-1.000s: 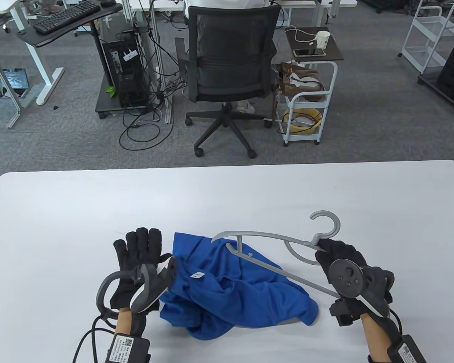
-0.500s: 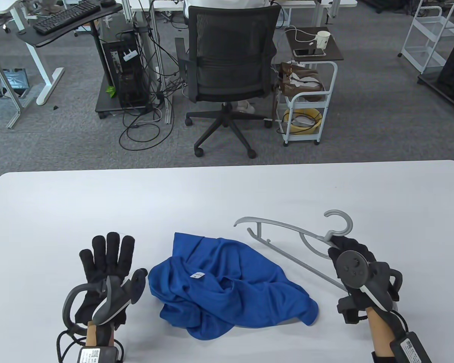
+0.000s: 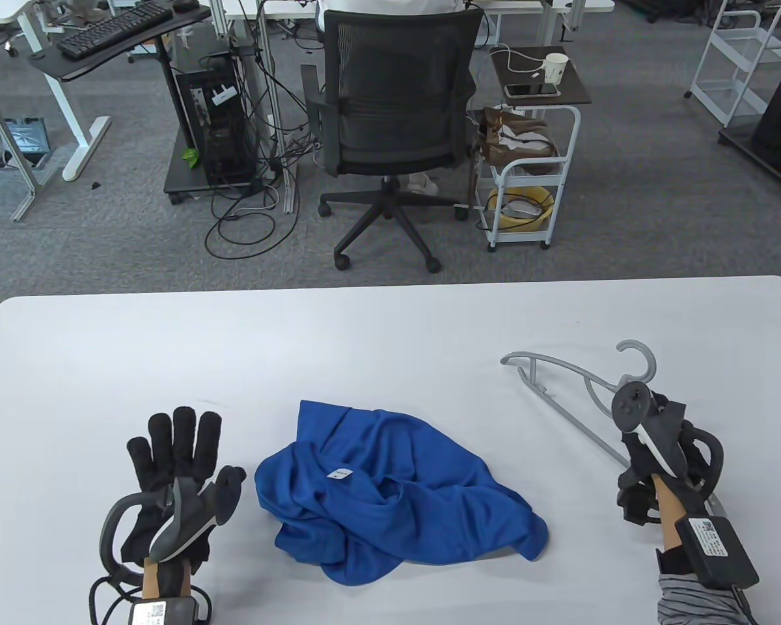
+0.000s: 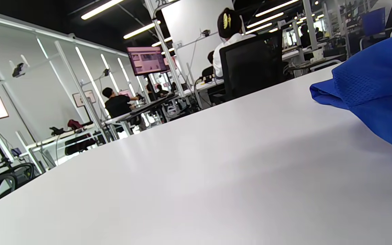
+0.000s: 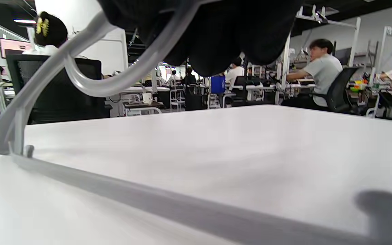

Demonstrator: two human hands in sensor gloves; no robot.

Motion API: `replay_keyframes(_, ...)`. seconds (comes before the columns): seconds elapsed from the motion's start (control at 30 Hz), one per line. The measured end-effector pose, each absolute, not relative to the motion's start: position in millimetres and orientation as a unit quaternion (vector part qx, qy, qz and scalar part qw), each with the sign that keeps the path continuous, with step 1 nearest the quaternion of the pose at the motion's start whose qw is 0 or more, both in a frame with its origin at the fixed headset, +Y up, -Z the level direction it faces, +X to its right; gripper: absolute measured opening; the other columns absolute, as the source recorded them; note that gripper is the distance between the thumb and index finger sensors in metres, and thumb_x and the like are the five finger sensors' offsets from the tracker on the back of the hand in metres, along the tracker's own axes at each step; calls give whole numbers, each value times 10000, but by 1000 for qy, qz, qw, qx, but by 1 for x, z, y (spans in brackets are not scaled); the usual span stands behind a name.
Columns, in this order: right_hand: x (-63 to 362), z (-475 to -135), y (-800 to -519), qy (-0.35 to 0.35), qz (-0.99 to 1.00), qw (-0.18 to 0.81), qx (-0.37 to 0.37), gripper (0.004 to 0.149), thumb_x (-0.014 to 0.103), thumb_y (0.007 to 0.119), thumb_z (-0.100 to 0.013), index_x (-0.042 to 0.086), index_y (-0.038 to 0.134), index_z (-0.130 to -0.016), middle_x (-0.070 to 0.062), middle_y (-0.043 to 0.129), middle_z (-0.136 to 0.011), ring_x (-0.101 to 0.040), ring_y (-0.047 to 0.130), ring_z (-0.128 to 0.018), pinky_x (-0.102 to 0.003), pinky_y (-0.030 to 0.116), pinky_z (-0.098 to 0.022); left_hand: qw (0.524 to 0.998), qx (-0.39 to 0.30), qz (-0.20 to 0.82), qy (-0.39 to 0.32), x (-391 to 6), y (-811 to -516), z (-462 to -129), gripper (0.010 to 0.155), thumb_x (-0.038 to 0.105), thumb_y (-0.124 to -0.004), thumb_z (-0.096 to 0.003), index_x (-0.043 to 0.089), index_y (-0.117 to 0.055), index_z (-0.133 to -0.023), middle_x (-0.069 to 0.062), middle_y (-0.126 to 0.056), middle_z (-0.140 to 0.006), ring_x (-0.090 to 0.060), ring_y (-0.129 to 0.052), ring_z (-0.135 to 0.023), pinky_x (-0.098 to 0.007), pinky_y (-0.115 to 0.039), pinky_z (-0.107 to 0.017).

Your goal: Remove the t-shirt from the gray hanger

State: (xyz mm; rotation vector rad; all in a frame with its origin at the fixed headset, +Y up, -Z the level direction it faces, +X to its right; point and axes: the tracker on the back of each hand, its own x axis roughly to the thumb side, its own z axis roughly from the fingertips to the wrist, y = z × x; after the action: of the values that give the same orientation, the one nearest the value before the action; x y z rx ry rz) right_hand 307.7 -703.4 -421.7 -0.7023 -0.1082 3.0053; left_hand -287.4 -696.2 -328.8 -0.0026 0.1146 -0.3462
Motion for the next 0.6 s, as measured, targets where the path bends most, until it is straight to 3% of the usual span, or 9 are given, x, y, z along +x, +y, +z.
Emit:
replay_keyframes(0.17,323,-433,-726,3,962,21,-271,476,337,587,-559,284,565,-1032,31,760,-962,-233,792,-923,-418,676,-782,983,-9,-171,59,-287,-694,-326,853,641,-326,-501,255,54,-1160,-131,-7,-1269,-458,-49,-1170,-642,-121,-839)
replay_keyframes(0.4,326,-442,-758,64,948,-127,-285,453,363,602,-555,321,624,-1006,41,757,-983,-232,780,-945,-392,665,-795,982,-17,-175,62,-286,-694,-325,849,638,-327,-500,256,44,-1162,-128,-19,-1271,-454,-55,-1173,-638,-124,-840)
replay_keyframes(0.6,327,-439,-764,115,942,-130,-288,451,366,613,-555,302,641,-1000,20,764,-972,-235,778,-940,-397,657,-797,982,-22,-175,62,-287,-696,-326,850,638,-326,-500,255,46,-1162,-128,-18,-1271,-455,-57,-1172,-636,-125,-842)
